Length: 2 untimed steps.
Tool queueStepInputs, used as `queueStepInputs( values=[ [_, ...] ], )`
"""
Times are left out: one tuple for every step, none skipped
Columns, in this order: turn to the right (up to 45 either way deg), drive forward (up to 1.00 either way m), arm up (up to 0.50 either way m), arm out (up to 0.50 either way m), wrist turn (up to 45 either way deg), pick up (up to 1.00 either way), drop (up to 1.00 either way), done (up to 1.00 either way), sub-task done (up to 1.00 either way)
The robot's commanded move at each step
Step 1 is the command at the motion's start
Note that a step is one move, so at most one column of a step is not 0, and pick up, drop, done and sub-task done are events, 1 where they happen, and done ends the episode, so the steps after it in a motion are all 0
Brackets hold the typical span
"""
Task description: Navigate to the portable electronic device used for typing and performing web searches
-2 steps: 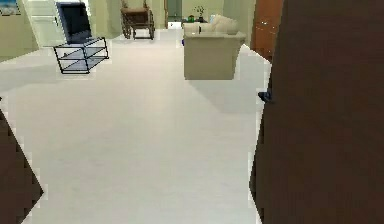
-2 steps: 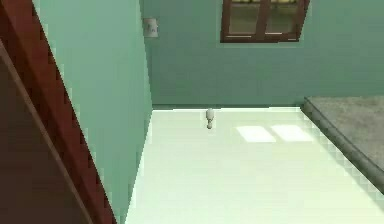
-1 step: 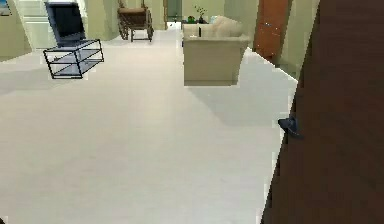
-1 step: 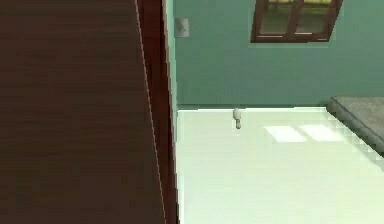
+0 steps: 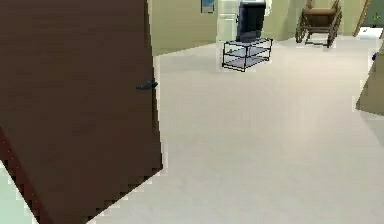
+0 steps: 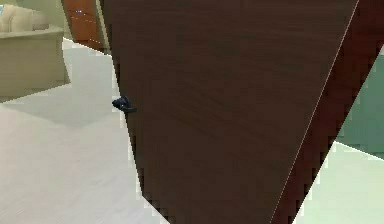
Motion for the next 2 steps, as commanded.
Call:
queueStepInputs(
  values=[
    [-24.0, 0.00, 0.00, 0.00, 0.0, 0.00, 0.00, 0.00, 0.00],
    [0.0, 0.05, 0.00, 0.00, 0.0, 0.00, 0.00, 0.00, 0.00]
  ],
)
